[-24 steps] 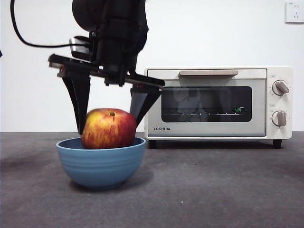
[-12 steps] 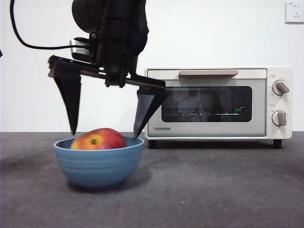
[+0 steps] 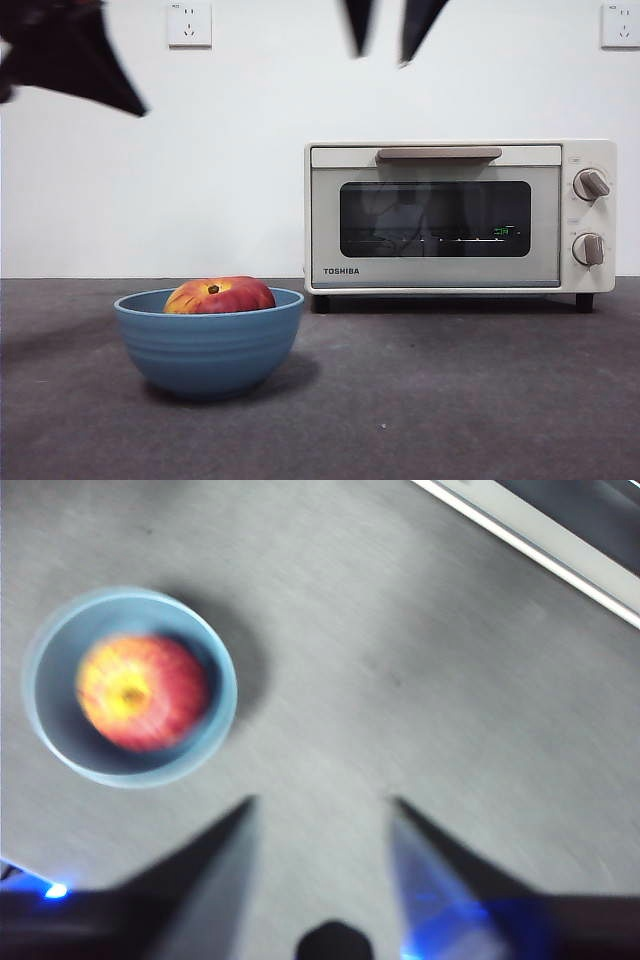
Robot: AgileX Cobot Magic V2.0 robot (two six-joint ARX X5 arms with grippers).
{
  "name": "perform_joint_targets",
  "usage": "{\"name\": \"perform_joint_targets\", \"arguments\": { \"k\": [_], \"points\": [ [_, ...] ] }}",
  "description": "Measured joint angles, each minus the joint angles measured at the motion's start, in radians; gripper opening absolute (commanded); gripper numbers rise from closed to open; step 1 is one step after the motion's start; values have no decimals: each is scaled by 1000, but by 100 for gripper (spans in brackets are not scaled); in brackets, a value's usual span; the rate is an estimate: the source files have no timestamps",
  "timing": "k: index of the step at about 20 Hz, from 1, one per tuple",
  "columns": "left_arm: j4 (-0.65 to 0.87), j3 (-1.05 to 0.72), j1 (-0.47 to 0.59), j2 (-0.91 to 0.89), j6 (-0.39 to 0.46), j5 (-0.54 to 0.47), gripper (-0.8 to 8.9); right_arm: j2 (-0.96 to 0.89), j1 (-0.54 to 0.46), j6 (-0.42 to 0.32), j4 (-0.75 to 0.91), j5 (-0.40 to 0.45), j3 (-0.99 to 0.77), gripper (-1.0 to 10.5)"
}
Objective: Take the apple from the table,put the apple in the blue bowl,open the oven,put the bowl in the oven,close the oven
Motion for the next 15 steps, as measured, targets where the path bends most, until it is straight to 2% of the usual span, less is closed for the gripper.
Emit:
{"name": "perform_joint_targets", "arguments": {
  "k": [3,6,8,11,13,15],
  "points": [
    [2,171,-83,132,0,21,-5,-163,-85,42,9,52,-190,-4],
    [5,341,-174,239,0,5,-5,-344,-215,80,100,26,-448,-4],
    [4,459,-234,318,0,-11,-5,-486,-296,97,150,-54,-609,-4],
    [5,643,-307,454,0,-27,-5,-713,-423,124,253,-245,-809,-4],
    [5,755,-338,544,0,-55,-5,-856,-487,148,303,-376,-901,-4],
    [6,856,-359,633,12,-63,-5,-979,-529,178,312,-469,-956,-4]
  ]
}}
